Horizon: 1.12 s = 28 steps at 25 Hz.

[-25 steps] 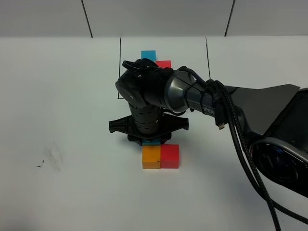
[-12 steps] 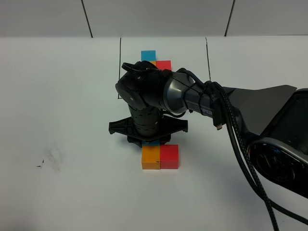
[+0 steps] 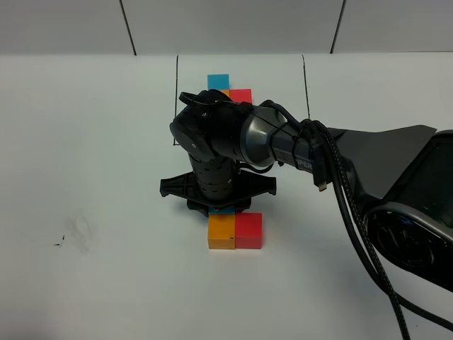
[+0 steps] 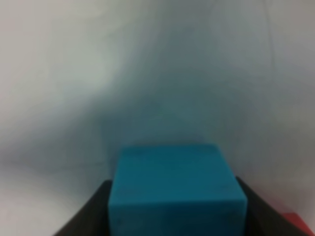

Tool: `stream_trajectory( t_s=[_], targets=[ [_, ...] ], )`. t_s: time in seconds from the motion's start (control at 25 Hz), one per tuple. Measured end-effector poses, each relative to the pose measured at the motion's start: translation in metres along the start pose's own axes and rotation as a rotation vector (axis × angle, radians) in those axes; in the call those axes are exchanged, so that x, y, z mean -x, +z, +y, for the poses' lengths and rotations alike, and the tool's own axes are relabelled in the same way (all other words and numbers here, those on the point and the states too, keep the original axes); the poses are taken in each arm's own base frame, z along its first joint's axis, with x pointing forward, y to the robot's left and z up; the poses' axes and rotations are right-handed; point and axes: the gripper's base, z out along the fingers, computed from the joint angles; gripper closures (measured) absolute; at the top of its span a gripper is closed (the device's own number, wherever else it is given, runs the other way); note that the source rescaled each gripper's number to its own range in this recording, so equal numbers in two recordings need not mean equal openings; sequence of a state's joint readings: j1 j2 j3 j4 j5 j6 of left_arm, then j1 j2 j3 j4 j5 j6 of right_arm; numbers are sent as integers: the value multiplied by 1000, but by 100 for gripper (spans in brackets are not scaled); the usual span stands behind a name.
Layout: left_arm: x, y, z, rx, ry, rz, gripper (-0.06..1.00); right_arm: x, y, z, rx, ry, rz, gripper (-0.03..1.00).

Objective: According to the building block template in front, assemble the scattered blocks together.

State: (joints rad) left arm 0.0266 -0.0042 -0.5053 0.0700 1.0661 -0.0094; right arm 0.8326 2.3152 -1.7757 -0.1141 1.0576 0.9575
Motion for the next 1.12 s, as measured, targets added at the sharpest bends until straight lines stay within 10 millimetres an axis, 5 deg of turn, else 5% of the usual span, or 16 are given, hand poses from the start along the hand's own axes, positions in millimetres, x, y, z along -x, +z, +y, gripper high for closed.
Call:
stream_trajectory(
  t_s=[0.44,1.12],
  targets=[
    [0,0,0,0,0,0,27,1,0,1,7,-5,-11,49],
    [0,0,0,0,0,0,27,6,0,-1,-9,-51,-61,5]
  ],
)
